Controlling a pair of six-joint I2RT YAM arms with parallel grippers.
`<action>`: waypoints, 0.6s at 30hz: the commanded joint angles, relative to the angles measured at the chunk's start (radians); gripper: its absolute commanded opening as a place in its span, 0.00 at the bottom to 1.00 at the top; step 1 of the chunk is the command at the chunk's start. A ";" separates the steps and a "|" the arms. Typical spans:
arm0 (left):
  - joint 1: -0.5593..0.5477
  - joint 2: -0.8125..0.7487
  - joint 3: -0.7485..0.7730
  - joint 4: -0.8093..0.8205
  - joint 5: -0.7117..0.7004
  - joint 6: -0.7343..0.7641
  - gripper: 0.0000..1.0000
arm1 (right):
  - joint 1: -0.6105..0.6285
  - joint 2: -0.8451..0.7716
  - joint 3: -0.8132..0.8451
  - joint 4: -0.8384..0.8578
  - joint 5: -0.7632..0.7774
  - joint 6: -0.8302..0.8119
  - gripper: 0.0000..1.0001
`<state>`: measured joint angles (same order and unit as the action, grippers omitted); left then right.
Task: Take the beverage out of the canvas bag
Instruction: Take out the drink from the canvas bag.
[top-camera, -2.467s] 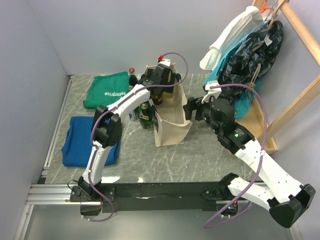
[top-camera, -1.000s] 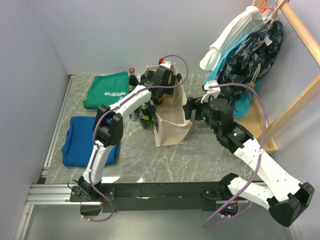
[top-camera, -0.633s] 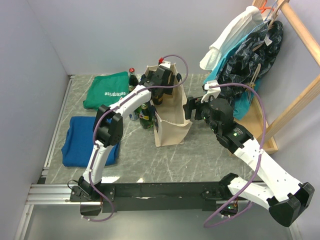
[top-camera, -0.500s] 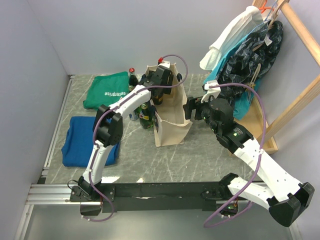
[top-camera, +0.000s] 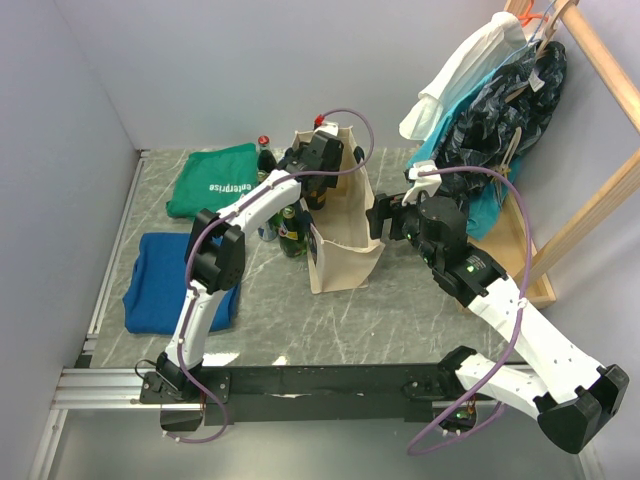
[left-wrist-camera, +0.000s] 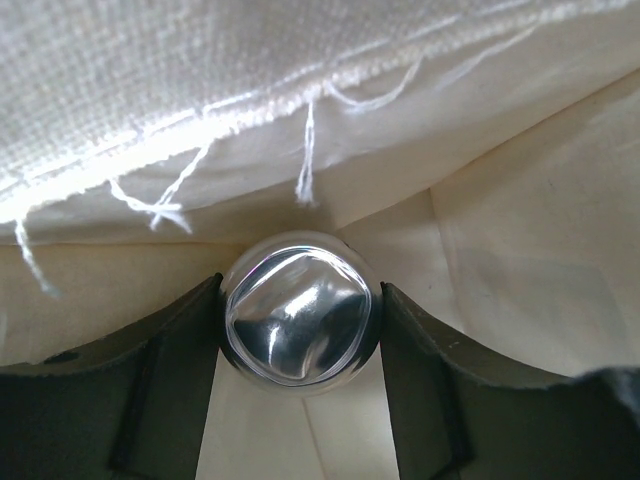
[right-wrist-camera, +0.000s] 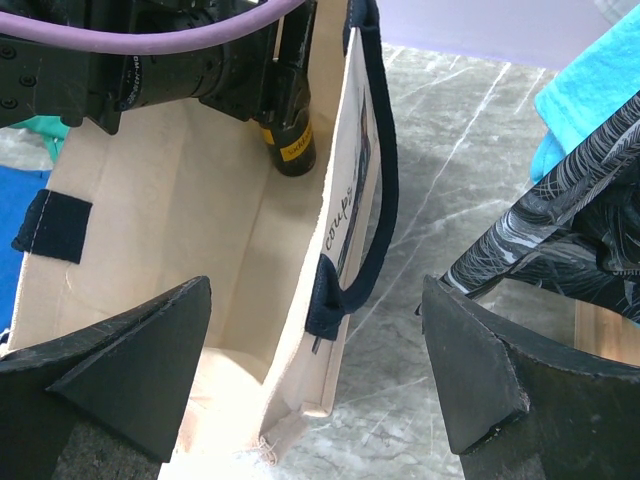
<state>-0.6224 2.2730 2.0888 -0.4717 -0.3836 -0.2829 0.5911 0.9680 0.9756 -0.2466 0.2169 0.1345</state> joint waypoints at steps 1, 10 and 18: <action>0.003 0.016 -0.006 -0.004 0.006 -0.010 0.49 | 0.003 -0.003 0.003 0.036 0.013 -0.012 0.91; 0.003 -0.004 -0.003 0.022 0.078 0.002 0.01 | 0.003 -0.005 0.002 0.036 0.010 -0.013 0.91; -0.007 -0.038 0.004 0.038 0.158 0.042 0.01 | 0.003 -0.002 0.000 0.040 0.009 -0.013 0.91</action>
<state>-0.6163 2.2730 2.0892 -0.4614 -0.3260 -0.2523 0.5911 0.9684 0.9756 -0.2466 0.2169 0.1326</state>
